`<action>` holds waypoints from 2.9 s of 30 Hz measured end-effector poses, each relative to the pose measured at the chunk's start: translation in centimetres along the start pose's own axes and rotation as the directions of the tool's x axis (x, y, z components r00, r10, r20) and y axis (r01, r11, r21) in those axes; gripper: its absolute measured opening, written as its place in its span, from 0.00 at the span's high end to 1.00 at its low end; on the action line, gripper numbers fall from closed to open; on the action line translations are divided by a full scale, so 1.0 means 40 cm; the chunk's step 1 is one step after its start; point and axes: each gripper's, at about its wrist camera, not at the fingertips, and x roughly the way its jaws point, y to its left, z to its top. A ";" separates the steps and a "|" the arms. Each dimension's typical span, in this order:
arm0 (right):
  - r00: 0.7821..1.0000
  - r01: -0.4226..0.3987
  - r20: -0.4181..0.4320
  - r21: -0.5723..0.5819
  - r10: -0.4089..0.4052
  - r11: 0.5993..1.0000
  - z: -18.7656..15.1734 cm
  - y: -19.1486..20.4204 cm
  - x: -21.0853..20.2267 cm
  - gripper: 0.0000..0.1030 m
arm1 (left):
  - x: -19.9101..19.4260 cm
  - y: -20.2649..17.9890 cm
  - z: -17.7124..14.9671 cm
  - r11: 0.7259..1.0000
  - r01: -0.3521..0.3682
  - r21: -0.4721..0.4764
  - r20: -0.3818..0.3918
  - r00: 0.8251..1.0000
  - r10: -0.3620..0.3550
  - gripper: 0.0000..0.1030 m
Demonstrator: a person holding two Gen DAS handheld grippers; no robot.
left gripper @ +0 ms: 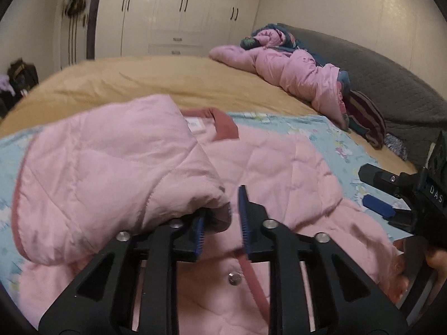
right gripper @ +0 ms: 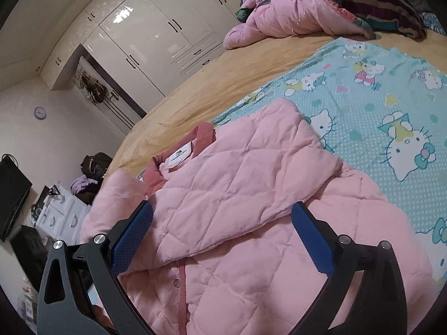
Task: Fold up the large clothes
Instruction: 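Lift the sleeve with the left gripper, lay it across the jacket front, open, then grasp the ribbed cuff of the other sleeve with the right gripper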
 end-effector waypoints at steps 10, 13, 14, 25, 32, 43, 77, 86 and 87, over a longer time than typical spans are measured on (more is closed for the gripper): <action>1.000 0.020 -0.006 -0.021 -0.020 1.000 -0.009 0.006 0.018 0.04 | -0.103 0.037 -0.020 0.956 0.105 -0.274 0.132 0.989 -0.070 0.18; 1.000 0.021 -0.007 -0.025 -0.021 0.999 -0.014 0.012 0.023 0.04 | -0.148 0.088 -0.040 0.900 0.151 -0.408 0.213 0.975 -0.066 0.11; 1.000 0.020 -0.008 -0.028 -0.020 0.999 -0.016 0.015 0.025 0.04 | -0.154 0.106 -0.044 0.882 0.163 -0.443 0.231 0.971 -0.063 0.11; 0.999 0.022 -0.025 -0.067 -0.024 0.997 -0.030 0.040 0.044 0.04 | -0.235 0.328 -0.098 0.672 0.179 -0.719 0.326 0.940 0.098 0.09; 0.999 0.018 -0.040 -0.089 -0.021 0.996 -0.040 0.053 0.055 0.04 | -0.219 0.444 -0.130 0.579 0.202 -0.790 0.321 0.941 0.109 0.80; 1.000 0.010 -0.018 -0.060 -0.011 0.998 -0.028 0.036 0.034 0.04 | -0.371 0.253 0.061 0.923 -0.198 -0.330 0.451 0.826 0.339 0.85; 0.804 -0.329 -0.594 -0.386 0.041 0.862 0.132 0.611 0.248 0.04 | 0.055 -0.122 -0.029 0.972 0.119 0.201 -0.125 0.988 -0.095 0.75; 0.753 -0.157 -0.626 -0.470 -0.203 0.868 0.121 0.642 0.384 0.05 | 0.064 -0.125 -0.033 0.970 0.118 0.213 -0.143 0.986 -0.088 0.75; 0.752 -0.155 -0.626 -0.473 -0.206 0.867 0.124 0.633 0.385 0.05 | 0.065 -0.126 -0.032 0.970 0.119 0.214 -0.143 0.986 -0.089 0.75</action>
